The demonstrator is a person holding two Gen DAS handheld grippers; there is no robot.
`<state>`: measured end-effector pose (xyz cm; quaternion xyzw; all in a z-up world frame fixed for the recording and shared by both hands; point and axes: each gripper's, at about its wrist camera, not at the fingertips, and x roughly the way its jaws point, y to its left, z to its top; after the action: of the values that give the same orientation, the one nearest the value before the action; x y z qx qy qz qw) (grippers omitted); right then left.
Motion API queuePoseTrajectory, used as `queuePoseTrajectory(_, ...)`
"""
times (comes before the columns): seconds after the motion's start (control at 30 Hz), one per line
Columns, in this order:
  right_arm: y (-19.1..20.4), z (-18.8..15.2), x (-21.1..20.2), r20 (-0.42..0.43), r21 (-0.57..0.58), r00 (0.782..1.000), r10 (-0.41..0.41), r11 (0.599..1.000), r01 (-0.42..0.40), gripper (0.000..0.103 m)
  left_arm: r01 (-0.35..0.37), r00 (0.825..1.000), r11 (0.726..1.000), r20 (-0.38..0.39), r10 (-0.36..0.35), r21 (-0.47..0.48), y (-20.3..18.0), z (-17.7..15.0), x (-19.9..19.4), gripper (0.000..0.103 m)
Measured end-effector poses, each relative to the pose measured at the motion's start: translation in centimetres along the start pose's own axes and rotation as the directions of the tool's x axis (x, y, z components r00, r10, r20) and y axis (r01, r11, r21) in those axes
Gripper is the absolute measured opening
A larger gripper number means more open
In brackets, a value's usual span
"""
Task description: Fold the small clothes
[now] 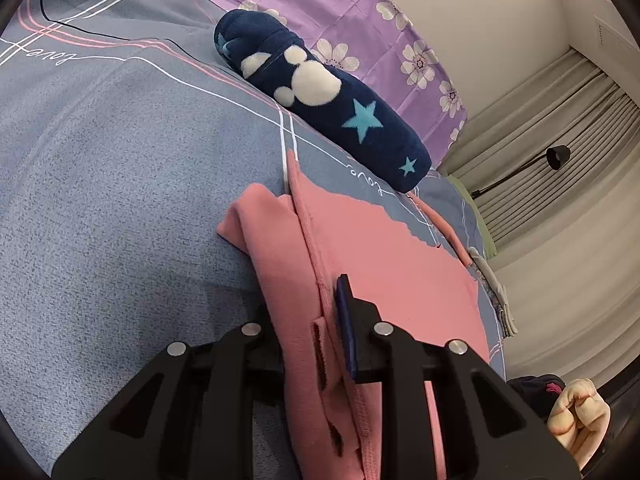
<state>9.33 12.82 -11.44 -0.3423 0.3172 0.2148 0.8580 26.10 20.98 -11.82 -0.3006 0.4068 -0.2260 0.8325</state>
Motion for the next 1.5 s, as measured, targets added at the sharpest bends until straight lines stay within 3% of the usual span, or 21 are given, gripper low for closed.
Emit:
queuePoseTrajectory(0.03, -0.2, 0.2, 0.3, -0.004, 0.011, 1.000, 0.010, 1.000, -0.010, 0.031, -0.002, 1.000, 1.000, 0.000, 0.002, 0.001, 0.0, 0.0, 0.0, 0.022)
queuePoseTrajectory(0.1, 0.0, 0.1, 0.3, -0.003, 0.003, 1.000, 0.006, 1.000, -0.006, 0.013, -0.001, 1.000, 1.000, -0.001, 0.001, 0.001, 0.0, 0.0, 0.0, 0.022)
queuePoseTrajectory(0.17, 0.2, 0.0, 0.2, 0.001, -0.006, 1.000, -0.015, 1.000, 0.015, 0.009, -0.001, 1.000, 1.000, -0.003, 0.001, -0.002, 0.1, 0.0, 0.0, 0.022)
queuePoseTrajectory(0.3, -1.2, 0.2, 0.3, -0.006, 0.078, 0.999, 0.045, 0.996, -0.044, 0.006, -0.017, 1.000, 1.000, -0.013, 0.017, 0.001, -0.1, 0.2, 0.1, 0.018)
queuePoseTrajectory(0.5, -5.1, 0.0, -1.1, 0.037, 0.271, 0.985, 0.171, 0.947, -0.174, 0.005, -0.034, 0.999, 0.999, -0.007, 0.033, -0.008, -1.5, 1.1, -0.2, 0.011)
queuePoseTrajectory(0.73, -11.1, -1.5, -4.2, 0.133, 0.413, 0.973, 0.189, 0.882, -0.227, 0.005, -0.036, 0.999, 0.996, 0.014, 0.035, 0.076, -6.9, 2.7, -0.2, 0.011)
queuePoseTrajectory(1.17, -20.8, -9.9, -7.9, 0.219, 0.633, 0.965, 0.144, 0.732, -0.253, 0.005, -0.048, 0.998, 0.971, -0.016, 0.053, 0.233, -19.7, 2.1, 5.2, 0.010)
queuePoseTrajectory(1.5, -26.4, -19.0, -8.4, 0.209, 0.775, 0.971, 0.116, 0.586, -0.237, 0.005, -0.041, 0.990, 0.948, -0.114, 0.081, 0.315, -27.3, -1.3, 13.7, 0.010)
